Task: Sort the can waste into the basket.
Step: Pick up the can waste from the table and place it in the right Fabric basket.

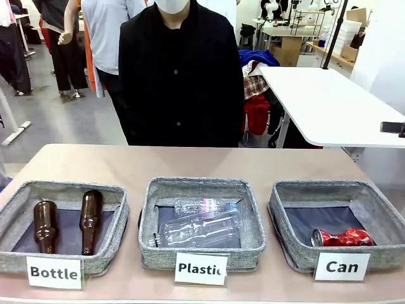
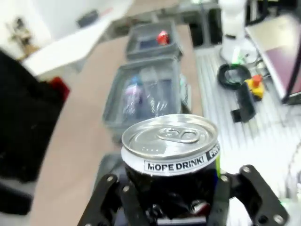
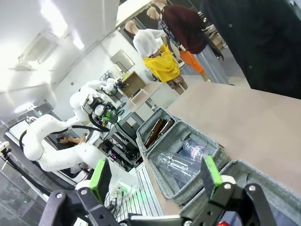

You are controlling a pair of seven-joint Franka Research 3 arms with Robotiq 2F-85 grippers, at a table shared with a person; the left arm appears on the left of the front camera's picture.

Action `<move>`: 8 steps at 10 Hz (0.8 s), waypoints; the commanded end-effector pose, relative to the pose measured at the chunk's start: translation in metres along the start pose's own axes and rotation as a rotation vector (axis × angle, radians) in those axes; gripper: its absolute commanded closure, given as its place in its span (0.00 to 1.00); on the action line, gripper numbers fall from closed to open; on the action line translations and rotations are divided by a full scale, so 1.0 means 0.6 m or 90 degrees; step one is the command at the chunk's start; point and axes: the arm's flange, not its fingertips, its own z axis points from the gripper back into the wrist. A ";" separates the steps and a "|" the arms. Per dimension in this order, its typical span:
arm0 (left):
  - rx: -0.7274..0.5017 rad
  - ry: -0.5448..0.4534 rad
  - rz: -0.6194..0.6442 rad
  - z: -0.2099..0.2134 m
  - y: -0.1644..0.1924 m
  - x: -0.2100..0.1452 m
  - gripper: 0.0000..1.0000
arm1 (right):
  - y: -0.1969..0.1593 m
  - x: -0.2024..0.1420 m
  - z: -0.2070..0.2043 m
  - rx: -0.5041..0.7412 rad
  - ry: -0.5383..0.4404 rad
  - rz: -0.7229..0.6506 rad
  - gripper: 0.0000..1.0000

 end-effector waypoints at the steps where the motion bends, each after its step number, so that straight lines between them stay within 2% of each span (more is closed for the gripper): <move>1: -0.059 0.014 -0.043 -0.178 0.097 0.072 1.00 | 0.002 0.002 0.005 0.004 0.004 0.009 0.00; 2: -0.096 0.015 -0.039 -0.256 0.138 0.122 1.00 | 0.002 0.002 0.005 0.004 0.004 0.009 0.00; 3: -0.084 -0.014 -0.018 -0.340 0.162 0.172 1.00 | 0.000 0.000 0.000 0.000 0.000 0.000 0.00; 4: -0.072 -0.029 0.003 -0.423 0.186 0.215 1.00 | 0.058 -0.007 0.034 -0.031 0.080 0.016 0.00; 5: -0.050 -0.067 0.052 -0.509 0.215 0.260 1.00 | 0.104 -0.018 0.070 -0.021 0.124 -0.046 0.00; 6: -0.016 -0.077 0.072 -0.577 0.236 0.293 1.00 | 0.134 -0.030 0.114 -0.054 0.148 -0.059 0.00; 8: -0.015 -0.056 0.041 -0.690 0.247 0.344 1.00 | 0.198 -0.070 0.202 -0.072 0.188 -0.065 0.00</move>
